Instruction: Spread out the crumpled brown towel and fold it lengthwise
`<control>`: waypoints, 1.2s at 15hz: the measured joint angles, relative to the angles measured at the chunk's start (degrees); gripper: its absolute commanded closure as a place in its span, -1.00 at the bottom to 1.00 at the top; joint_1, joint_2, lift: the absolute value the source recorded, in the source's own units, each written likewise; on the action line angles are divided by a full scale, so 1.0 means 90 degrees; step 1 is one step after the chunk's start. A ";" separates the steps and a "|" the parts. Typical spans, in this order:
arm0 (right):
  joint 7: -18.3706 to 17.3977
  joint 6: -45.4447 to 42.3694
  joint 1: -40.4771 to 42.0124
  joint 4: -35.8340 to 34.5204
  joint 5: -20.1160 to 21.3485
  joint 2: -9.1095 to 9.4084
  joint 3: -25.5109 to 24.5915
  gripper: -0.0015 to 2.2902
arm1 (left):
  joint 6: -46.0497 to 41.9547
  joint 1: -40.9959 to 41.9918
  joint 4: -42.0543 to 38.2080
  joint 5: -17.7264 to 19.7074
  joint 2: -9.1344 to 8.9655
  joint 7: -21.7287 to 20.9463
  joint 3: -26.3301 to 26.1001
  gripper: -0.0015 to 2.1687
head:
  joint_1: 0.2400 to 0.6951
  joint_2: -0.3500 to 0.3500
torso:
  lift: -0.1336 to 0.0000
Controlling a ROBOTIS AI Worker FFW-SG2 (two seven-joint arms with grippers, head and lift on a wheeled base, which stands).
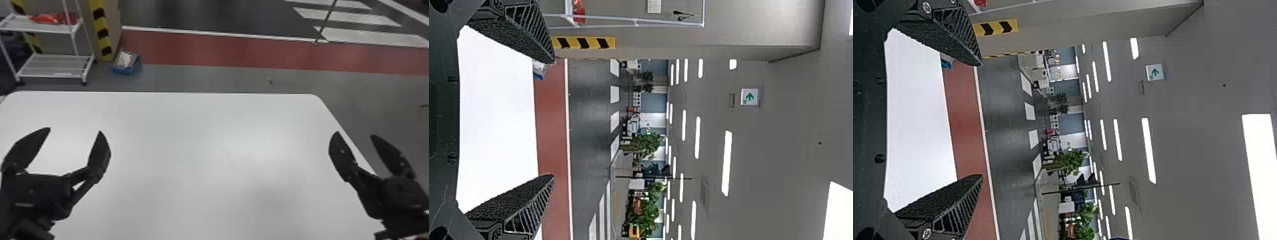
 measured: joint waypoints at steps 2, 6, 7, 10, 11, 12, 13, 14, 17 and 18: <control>0.0000 0.0000 -0.0002 0.0015 -0.0004 -0.0012 -0.0010 -0.92 | 0.0000 0.0002 -0.0009 0.0001 0.0012 0.0000 0.0007 -0.93 | 1.00 -0.49 | -0.91; -0.0211 0.0009 -0.0021 0.0044 -0.0011 -0.0043 -0.0035 -0.92 | 0.0000 0.0014 -0.0023 -0.0018 0.0012 0.0000 0.0018 -0.93 | 1.00 -0.51 | -0.91; -0.0386 0.0029 -0.0024 0.0050 -0.0008 -0.0049 -0.0046 -0.92 | 0.0004 0.0014 -0.0010 -0.0074 0.0003 0.0004 0.0006 -0.93 | 1.00 -0.53 | -0.91; -0.0492 0.0055 -0.0031 0.0117 0.0006 -0.0059 -0.0092 -0.92 | 0.0082 -0.0014 0.0089 -0.0173 -0.0027 0.0002 -0.0016 -0.93 | 1.00 -0.58 | -0.91; -0.0484 0.0057 -0.0035 0.0150 0.0031 -0.0061 -0.0097 -0.92 | 0.0101 -0.0039 0.0135 -0.0167 -0.0036 -0.0003 -0.0021 -0.93 | 1.00 -0.58 | -0.91; -0.0472 0.0078 -0.0039 0.0180 0.0073 -0.0070 -0.0098 -0.93 | 0.0148 -0.0071 0.0184 -0.0143 -0.0045 -0.0010 -0.0028 -0.93 | 1.00 -0.58 | -0.91; -0.0467 0.0124 -0.0041 0.0199 0.0117 -0.0076 -0.0098 -0.93 | 0.0235 -0.0104 0.0219 -0.0127 -0.0058 -0.0018 -0.0040 -0.93 | 1.00 -0.58 | -0.91; -0.0468 0.0157 -0.0042 0.0215 0.0149 -0.0079 -0.0098 -0.93 | 0.0304 -0.0137 0.0255 -0.0121 -0.0066 -0.0020 -0.0060 -0.93 | 1.00 -0.58 | -0.91; -0.0486 0.0171 -0.0044 0.0231 0.0162 -0.0080 -0.0098 -0.92 | 0.0349 -0.0189 0.0301 -0.0113 -0.0078 -0.0020 -0.0084 -0.93 | 1.00 -0.59 | -0.91; -0.0488 0.0174 -0.0044 0.0230 0.0141 -0.0080 -0.0106 -0.92 | 0.0351 -0.0193 0.0301 -0.0111 -0.0078 -0.0020 -0.0086 -0.93 | 1.00 -0.59 | -0.91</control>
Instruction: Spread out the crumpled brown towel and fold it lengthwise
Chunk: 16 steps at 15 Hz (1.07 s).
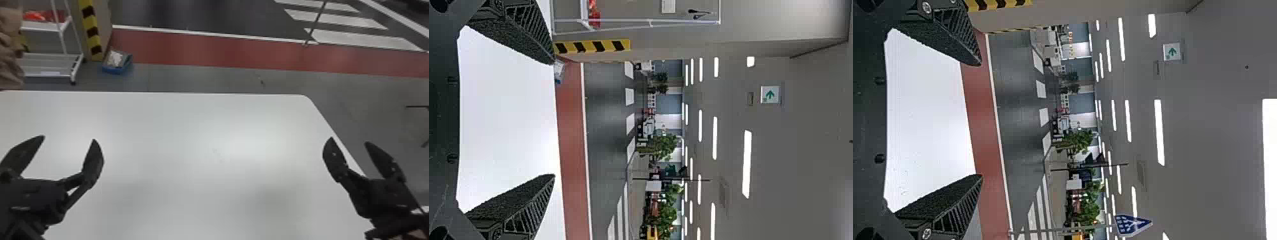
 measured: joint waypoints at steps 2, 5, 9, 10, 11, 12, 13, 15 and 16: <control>0.0003 0.0002 0.0001 -0.0004 -0.0025 0.0007 -0.0010 -0.92 | -0.0006 -0.0002 -0.0004 0.0001 0.0003 0.0007 -0.0005 -0.93 | 1.00 -0.60 | -0.91; 0.0017 0.0002 0.0002 -0.0011 0.0015 0.0015 -0.0003 -0.92 | -0.0016 -0.0002 -0.0025 0.0001 0.0005 0.0011 -0.0007 -0.93 | 1.00 -0.60 | -0.91; 0.0013 -0.0017 0.0029 -0.0054 0.0038 0.0003 -0.0001 -0.92 | -0.0022 0.0008 -0.0053 0.0008 0.0020 0.0041 -0.0005 -0.92 | 1.00 -0.59 | -0.91; 0.0013 -0.0017 0.0041 -0.0069 0.0056 -0.0001 -0.0002 -0.92 | -0.0030 0.0012 -0.0061 0.0010 0.0023 0.0049 -0.0004 -0.92 | 1.00 -0.58 | -0.91; 0.0013 -0.0018 0.0049 -0.0085 0.0070 -0.0006 -0.0003 -0.92 | -0.0035 0.0015 -0.0068 0.0010 0.0025 0.0051 -0.0002 -0.92 | 1.00 -0.58 | -0.91; 0.0013 -0.0018 0.0058 -0.0104 0.0089 -0.0012 -0.0003 -0.92 | -0.0038 0.0018 -0.0074 0.0011 0.0025 0.0051 0.0000 -0.92 | 1.00 -0.58 | -0.91; 0.0011 -0.0013 0.0064 -0.0119 0.0118 -0.0022 -0.0002 -0.91 | -0.0039 0.0022 -0.0082 0.0011 0.0026 0.0054 0.0000 -0.92 | 1.00 -0.58 | -0.91; 0.0010 0.0003 0.0069 -0.0131 0.0144 -0.0039 0.0005 -0.91 | -0.0068 0.0039 -0.0092 -0.0006 0.0028 0.0068 0.0000 -0.92 | 1.00 -0.57 | -0.91; 0.0010 0.0025 0.0066 -0.0132 0.0148 -0.0046 0.0008 -0.90 | -0.0086 0.0049 -0.0098 -0.0014 0.0032 0.0069 0.0001 -0.92 | 1.00 -0.57 | -0.91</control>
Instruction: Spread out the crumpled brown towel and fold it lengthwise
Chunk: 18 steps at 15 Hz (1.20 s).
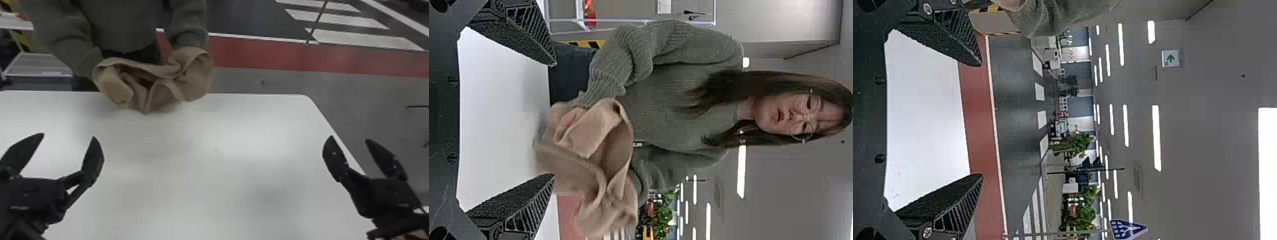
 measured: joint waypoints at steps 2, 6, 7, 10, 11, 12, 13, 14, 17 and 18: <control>0.0000 0.0062 -0.0017 0.0000 0.0001 -0.0010 0.0012 -0.89 | -0.0010 0.0012 -0.0006 -0.0004 0.0001 0.0000 0.0001 -0.92 | 1.00 -0.57 | -0.91; 0.0000 0.0156 -0.0040 0.0005 0.0002 -0.0012 0.0028 -0.88 | -0.0011 0.0017 -0.0007 -0.0006 -0.0017 0.0000 0.0001 -0.92 | 1.00 -0.56 | -0.91; 0.0000 0.0166 -0.0043 0.0007 0.0001 -0.0011 0.0029 -0.88 | -0.0011 0.0017 -0.0007 -0.0006 -0.0021 0.0000 0.0001 -0.92 | 1.00 -0.56 | -0.91; 0.0004 0.0204 -0.0046 0.0010 0.0001 -0.0001 0.0029 -0.88 | -0.0009 0.0017 -0.0007 -0.0005 -0.0027 0.0000 0.0001 -0.92 | 1.00 -0.56 | -0.91; 0.0008 0.0220 -0.0049 0.0010 0.0001 0.0006 0.0031 -0.88 | -0.0010 0.0017 -0.0007 -0.0005 -0.0026 0.0000 0.0001 -0.92 | 1.00 -0.56 | -0.91; 0.0010 0.0236 -0.0052 0.0010 0.0001 0.0013 0.0035 -0.88 | -0.0011 0.0017 -0.0007 -0.0005 -0.0023 0.0000 0.0001 -0.92 | 1.00 -0.56 | -0.91; 0.0010 0.0248 -0.0054 0.0010 0.0002 0.0018 0.0037 -0.88 | -0.0011 0.0017 -0.0006 -0.0004 -0.0020 0.0000 0.0001 -0.92 | 1.00 -0.56 | -0.91; 0.0010 0.0261 -0.0054 0.0010 0.0005 0.0023 0.0038 -0.88 | -0.0011 0.0015 -0.0004 -0.0004 -0.0018 0.0000 0.0001 -0.92 | 1.00 -0.56 | -0.91; 0.0020 0.0269 -0.0054 0.0010 0.0008 0.0025 0.0038 -0.88 | -0.0011 0.0008 0.0008 0.0004 -0.0017 -0.0001 0.0001 -0.92 | 1.00 -0.55 | -0.91; 0.0024 0.0269 -0.0053 0.0010 0.0009 0.0025 0.0039 -0.87 | -0.0011 0.0006 0.0013 0.0005 -0.0017 -0.0003 0.0001 -0.92 | 1.00 -0.55 | -0.91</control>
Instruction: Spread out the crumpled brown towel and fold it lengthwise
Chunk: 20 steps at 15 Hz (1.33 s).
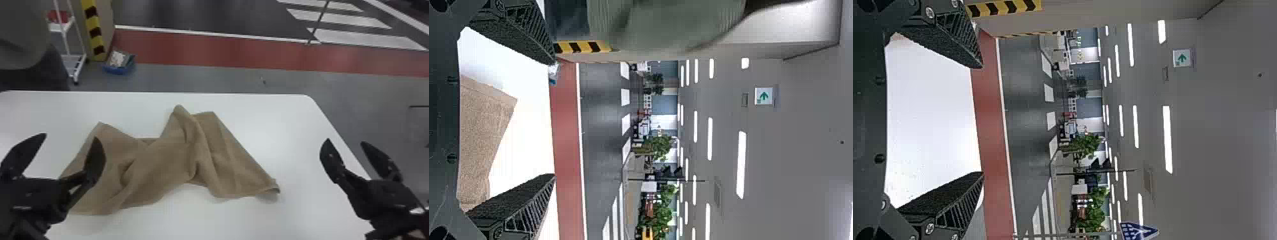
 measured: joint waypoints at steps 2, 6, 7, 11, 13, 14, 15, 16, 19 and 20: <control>0.0012 0.0001 0.0015 -0.0001 0.0001 0.0000 0.0003 -0.87 | 0.0000 -0.0006 0.0004 0.0000 0.0001 0.0001 0.0000 -0.92 | 1.00 -0.55 | -0.91; 0.0049 0.0001 0.0051 -0.0004 -0.0003 -0.0019 0.0000 -0.87 | 0.0015 0.0004 -0.0012 0.0064 0.0021 -0.0009 0.0000 -0.93 | 1.00 -0.55 | -0.91; 0.0054 0.0000 0.0054 0.0000 -0.0001 -0.0025 -0.0001 -0.87 | 0.0018 0.0009 -0.0015 0.0084 0.0026 -0.0009 0.0000 -0.93 | 1.00 -0.55 | -0.91; 0.0075 0.0035 0.0057 0.0008 0.0018 -0.0038 -0.0001 -0.87 | 0.0020 0.0005 -0.0017 0.0089 0.0028 -0.0008 0.0000 -0.92 | 1.00 -0.54 | -0.91; 0.0075 0.0051 0.0055 0.0014 0.0029 -0.0039 -0.0001 -0.87 | 0.0020 -0.0006 -0.0011 0.0072 0.0019 -0.0008 0.0000 -0.92 | 1.00 -0.54 | -0.91; 0.0074 0.0050 0.0050 0.0017 0.0030 -0.0039 -0.0001 -0.87 | 0.0020 -0.0007 -0.0010 0.0066 0.0016 -0.0008 0.0000 -0.92 | 1.00 -0.54 | -0.91; 0.0074 0.0049 0.0044 0.0024 0.0030 -0.0039 -0.0001 -0.87 | 0.0020 -0.0008 -0.0009 0.0061 0.0017 -0.0008 0.0000 -0.92 | 1.00 -0.54 | -0.91; 0.0074 0.0049 0.0034 0.0036 0.0030 -0.0038 0.0002 -0.87 | 0.0020 -0.0008 -0.0007 0.0053 0.0018 -0.0008 0.0000 -0.92 | 1.00 -0.55 | -0.91; 0.0074 0.0079 -0.0001 0.0068 0.0030 -0.0027 0.0019 -0.87 | 0.0020 -0.0015 0.0024 0.0039 0.0012 -0.0002 0.0000 -0.93 | 1.00 -0.54 | -0.91; 0.0074 0.0108 -0.0010 0.0077 0.0032 -0.0022 0.0024 -0.87 | 0.0020 -0.0026 0.0048 0.0039 0.0010 0.0009 0.0000 -0.93 | 1.00 -0.54 | -0.91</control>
